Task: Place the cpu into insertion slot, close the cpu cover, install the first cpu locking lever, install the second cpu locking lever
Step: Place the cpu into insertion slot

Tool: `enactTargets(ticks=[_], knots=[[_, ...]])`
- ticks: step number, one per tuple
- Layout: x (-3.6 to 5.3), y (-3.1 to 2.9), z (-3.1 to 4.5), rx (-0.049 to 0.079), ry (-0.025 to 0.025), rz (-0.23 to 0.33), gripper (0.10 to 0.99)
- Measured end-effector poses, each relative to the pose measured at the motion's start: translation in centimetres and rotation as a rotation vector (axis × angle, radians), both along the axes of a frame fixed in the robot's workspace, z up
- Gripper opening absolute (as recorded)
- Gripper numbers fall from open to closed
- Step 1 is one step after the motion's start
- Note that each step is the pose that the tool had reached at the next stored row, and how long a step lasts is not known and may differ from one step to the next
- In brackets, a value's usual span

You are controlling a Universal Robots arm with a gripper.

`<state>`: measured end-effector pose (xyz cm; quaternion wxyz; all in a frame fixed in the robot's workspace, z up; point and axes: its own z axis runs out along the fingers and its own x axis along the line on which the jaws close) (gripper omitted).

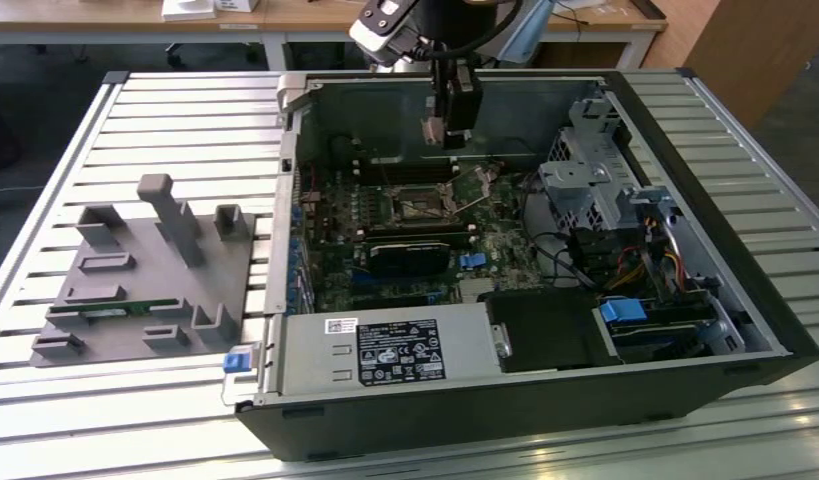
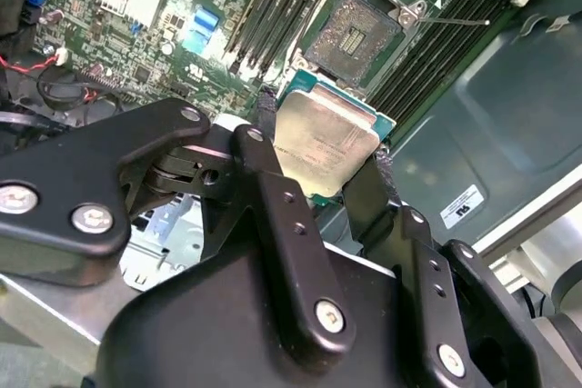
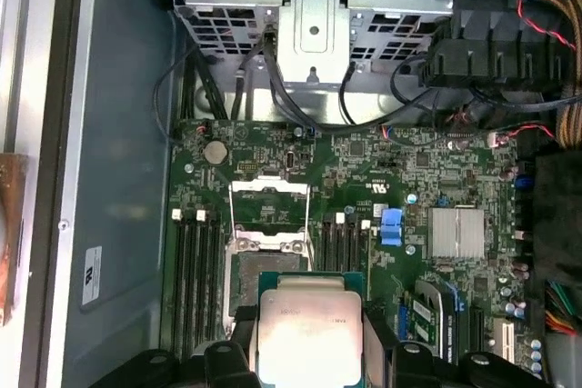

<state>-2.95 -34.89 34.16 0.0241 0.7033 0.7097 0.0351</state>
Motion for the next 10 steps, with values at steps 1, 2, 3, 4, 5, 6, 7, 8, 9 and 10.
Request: enactTargets(ticks=[1,2,3,4,5,6,7,8,9,10], knots=[[0.00,0.00,-0.11,0.000,0.0000,0.000,0.541],[-0.01,0.01,-0.22,0.000,0.0001,0.000,0.541],[-0.02,0.02,-0.34,0.000,0.0001,0.000,0.541],[-0.03,0.03,-0.47,0.000,0.0001,0.000,0.541],[-0.03,0.04,-0.60,0.000,0.0001,0.000,0.541],[-0.04,0.07,-0.70,0.000,0.0002,0.001,0.541],[-0.09,0.08,-0.85,0.000,0.0001,0.005,0.541],[-0.10,0.12,-0.97,0.000,0.0002,0.011,0.541],[-0.10,0.16,-1.09,0.000,0.0001,0.018,0.541],[-0.10,0.18,-1.20,0.000,0.0001,0.024,0.541]])
